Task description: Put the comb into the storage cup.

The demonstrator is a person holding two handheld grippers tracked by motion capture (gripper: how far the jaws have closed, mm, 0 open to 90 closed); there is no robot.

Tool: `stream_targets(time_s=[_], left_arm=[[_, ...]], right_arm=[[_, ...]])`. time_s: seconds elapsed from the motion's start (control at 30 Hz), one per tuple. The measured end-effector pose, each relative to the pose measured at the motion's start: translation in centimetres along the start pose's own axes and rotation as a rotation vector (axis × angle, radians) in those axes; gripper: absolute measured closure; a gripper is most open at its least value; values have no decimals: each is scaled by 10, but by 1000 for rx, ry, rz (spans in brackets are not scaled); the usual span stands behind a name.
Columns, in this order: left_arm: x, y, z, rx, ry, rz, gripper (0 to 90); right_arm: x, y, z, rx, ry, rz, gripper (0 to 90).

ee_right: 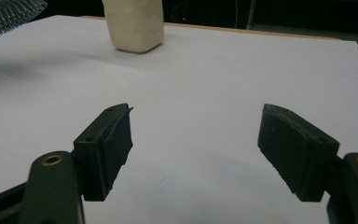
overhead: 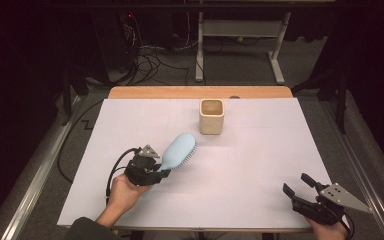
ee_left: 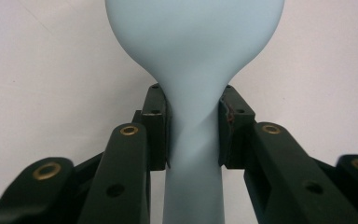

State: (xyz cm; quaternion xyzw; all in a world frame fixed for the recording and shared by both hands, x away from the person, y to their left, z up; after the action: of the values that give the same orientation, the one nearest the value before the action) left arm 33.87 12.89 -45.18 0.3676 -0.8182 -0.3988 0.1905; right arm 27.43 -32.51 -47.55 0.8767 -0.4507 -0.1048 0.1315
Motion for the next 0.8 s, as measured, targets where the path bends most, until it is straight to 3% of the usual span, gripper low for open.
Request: stream_targets(time_s=[0.27, 0.5, 0.8], left_arm=[[4, 1, 10, 18, 8, 16, 691], [13, 7, 16, 51, 11, 37, 691], [20, 9, 21, 89, 14, 52, 691]], right_arm=[[-1, 0, -2, 11, 17, 4, 257], [-6, -1, -4, -1, 61, 10, 257], [-8, -1, -6, 5, 63, 8, 262]])
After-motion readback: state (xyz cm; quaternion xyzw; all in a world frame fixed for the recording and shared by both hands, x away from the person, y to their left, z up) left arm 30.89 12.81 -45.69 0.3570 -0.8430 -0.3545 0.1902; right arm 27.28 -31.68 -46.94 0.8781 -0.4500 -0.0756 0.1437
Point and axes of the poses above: each handheld gripper's, and its own axes: y roughly backward along the jaws, z roughly out of its underside, x roughly to its right, the point moved 4 cm from there along -y, roughly forward along the jaws, and after that the axes turned 9 degrees about -z, right-handed, at the moved point
